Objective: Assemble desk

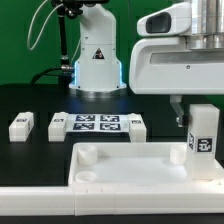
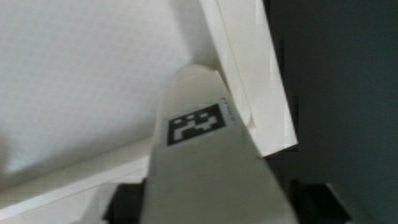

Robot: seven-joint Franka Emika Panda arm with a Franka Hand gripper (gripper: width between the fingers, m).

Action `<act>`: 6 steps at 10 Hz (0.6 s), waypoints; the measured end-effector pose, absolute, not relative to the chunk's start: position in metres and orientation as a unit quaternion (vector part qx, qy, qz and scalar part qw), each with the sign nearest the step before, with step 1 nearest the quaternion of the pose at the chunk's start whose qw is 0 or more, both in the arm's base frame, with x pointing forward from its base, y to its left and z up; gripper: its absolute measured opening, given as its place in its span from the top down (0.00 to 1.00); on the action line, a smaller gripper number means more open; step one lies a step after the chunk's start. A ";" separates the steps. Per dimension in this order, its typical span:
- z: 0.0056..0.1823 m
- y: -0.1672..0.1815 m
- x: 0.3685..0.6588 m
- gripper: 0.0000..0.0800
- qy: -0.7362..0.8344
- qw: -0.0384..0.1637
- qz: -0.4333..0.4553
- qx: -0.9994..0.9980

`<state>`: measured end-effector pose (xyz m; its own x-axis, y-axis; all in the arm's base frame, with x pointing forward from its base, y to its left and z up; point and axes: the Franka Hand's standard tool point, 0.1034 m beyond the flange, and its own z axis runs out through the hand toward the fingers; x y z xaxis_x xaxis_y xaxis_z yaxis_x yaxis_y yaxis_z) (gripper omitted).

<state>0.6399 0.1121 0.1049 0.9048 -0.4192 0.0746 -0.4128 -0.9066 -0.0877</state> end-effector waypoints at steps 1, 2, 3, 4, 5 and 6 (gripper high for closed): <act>0.105 0.111 0.640 0.64 0.252 0.036 -0.044 -0.966; 0.105 0.111 0.640 0.64 0.282 0.037 -0.043 -0.958; 0.105 0.110 0.640 0.64 0.295 0.038 -0.043 -0.954; 0.104 0.110 0.640 0.64 0.349 0.041 -0.039 -0.935; 0.104 0.110 0.637 0.64 0.462 0.052 -0.022 -0.885; 0.104 0.111 0.637 0.64 0.566 0.067 -0.002 -0.822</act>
Offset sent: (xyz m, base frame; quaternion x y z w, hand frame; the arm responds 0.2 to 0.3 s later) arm 0.0000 0.0000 0.0000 0.0000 0.0000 0.1938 0.9810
